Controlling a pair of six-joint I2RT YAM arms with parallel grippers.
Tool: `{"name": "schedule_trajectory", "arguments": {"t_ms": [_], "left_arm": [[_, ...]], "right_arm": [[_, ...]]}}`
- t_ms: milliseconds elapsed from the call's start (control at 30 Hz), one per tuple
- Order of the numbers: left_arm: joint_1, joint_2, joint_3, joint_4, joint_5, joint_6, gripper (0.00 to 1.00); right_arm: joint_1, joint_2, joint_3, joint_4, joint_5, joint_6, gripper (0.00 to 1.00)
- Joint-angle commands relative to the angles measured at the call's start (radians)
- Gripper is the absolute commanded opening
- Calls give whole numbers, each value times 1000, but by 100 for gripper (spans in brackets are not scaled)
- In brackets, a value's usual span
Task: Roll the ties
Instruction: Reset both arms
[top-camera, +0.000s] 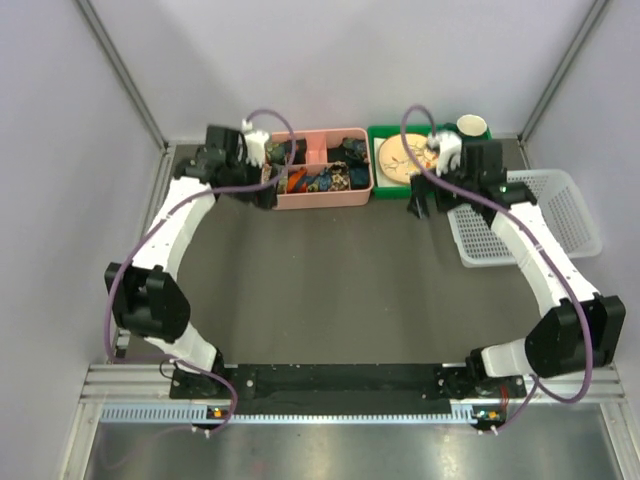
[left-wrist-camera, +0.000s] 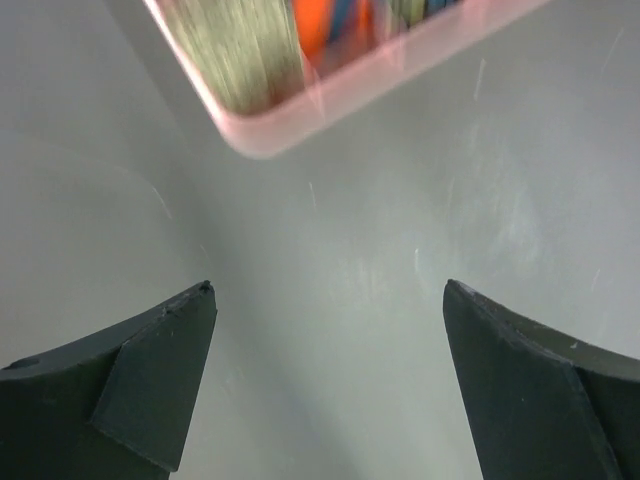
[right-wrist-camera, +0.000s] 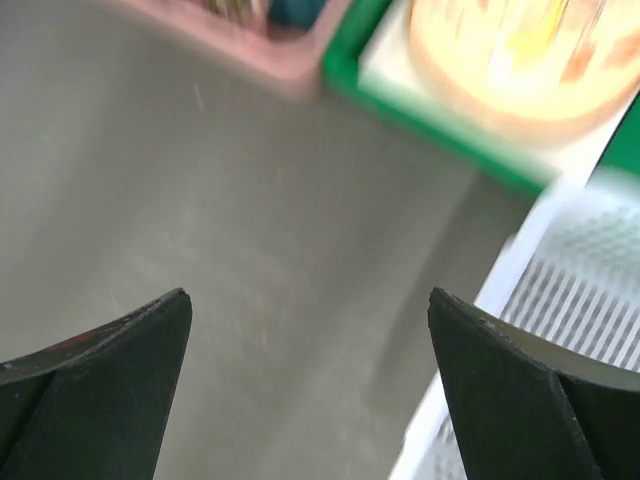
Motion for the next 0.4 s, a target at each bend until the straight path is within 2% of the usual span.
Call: {"name": "schedule_trajectory", "arguments": {"t_ms": [0,33,133,367], "left_arm": [[-15,-126,-270,71,-83,9,99],[-15,-148,-310,95,-89,3,99],[-21,-220,-419,145,-122,-9,99],[-38,-291,-488,231,-239,3,99]], "right_arm": [[-5,-137,-207,-25,95,-95,99],[-3,-158,-280,-13,95,-101,99],[-3,-230,-366,16,103,-89,99],[-5,-309,-388,21,103,-72,99]]}}
